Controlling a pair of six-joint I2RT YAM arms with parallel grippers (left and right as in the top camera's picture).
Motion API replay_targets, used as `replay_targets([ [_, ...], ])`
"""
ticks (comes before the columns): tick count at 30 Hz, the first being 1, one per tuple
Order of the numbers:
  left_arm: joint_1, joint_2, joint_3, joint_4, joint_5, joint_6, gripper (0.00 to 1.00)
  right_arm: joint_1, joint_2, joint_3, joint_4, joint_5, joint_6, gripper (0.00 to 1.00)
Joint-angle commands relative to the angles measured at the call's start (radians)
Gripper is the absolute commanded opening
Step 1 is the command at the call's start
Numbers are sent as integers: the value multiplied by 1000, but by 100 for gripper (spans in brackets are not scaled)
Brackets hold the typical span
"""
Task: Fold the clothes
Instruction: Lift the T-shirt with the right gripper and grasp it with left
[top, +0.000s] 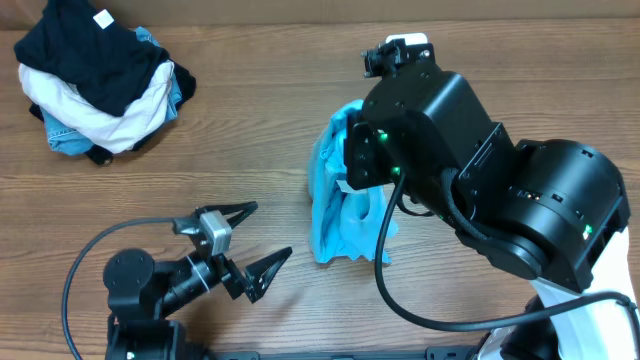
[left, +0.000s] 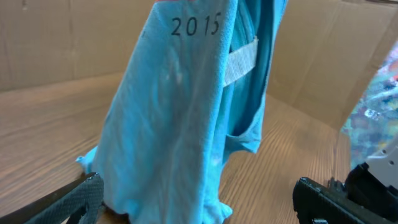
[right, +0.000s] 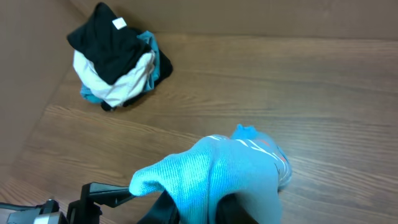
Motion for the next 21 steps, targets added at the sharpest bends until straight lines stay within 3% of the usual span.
replay_targets([
  [1, -88, 98, 156, -248, -168, 199, 100, 3, -11, 23, 45, 13, -8, 16],
  [3, -243, 196, 227, -340, -287, 255, 100, 3, -11, 23, 86, 13, -7, 16],
  [5, -413, 285, 257, -337, -422, 245, 100, 3, -11, 23, 111, 13, -7, 16],
  [7, -603, 381, 272, -332, -726, 165, 100, 3, -11, 23, 113, 13, -7, 16],
  [9, -708, 465, 272, -299, -948, 91, 100, 3, -11, 23, 94, 13, -7, 16],
  [11, -726, 539, 272, -259, -1084, 10, 100, 3, -11, 23, 72, 13, -7, 16],
  [14, -726, 597, 272, -220, -1176, -8, 100, 3, -11, 23, 48, 13, -8, 16],
  [21, -726, 625, 272, -145, -1217, 0, 100, 3, -11, 23, 28, 13, -8, 16],
])
